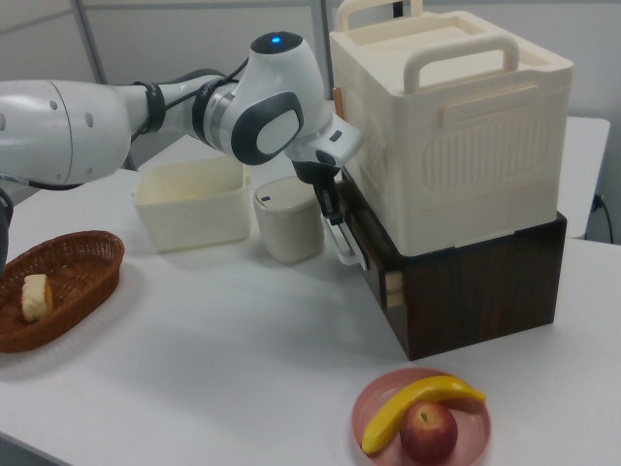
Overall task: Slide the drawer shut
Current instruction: 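Push the drawer front inward into the wooden cabinet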
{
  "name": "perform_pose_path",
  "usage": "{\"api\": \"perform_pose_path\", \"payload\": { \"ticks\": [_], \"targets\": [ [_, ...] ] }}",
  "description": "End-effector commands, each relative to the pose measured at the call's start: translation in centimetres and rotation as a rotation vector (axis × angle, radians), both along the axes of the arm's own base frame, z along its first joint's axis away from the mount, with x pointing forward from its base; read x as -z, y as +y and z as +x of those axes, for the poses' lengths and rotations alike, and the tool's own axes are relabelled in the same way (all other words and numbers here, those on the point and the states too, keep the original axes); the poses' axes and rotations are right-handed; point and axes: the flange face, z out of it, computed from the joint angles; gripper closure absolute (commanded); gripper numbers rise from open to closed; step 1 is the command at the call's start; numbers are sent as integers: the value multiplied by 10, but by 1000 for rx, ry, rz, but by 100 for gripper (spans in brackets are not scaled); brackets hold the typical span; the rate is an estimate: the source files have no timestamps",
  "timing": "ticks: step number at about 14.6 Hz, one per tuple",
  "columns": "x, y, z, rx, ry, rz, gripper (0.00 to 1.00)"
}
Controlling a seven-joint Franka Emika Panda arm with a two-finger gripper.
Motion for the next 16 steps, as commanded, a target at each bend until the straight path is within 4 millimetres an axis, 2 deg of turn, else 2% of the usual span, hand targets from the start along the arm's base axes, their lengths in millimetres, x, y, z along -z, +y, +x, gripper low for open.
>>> {"api": "perform_pose_path", "payload": {
  "ticks": [1,5,9,12,16],
  "targets": [
    [-12,15,1,-43,-29,5,100],
    [11,55,3,-128,18,7,100],
    [25,66,3,-158,48,-13,100],
    [26,60,4,-150,44,-20,100],
    [28,31,1,-98,41,-15,100]
  ]
}}
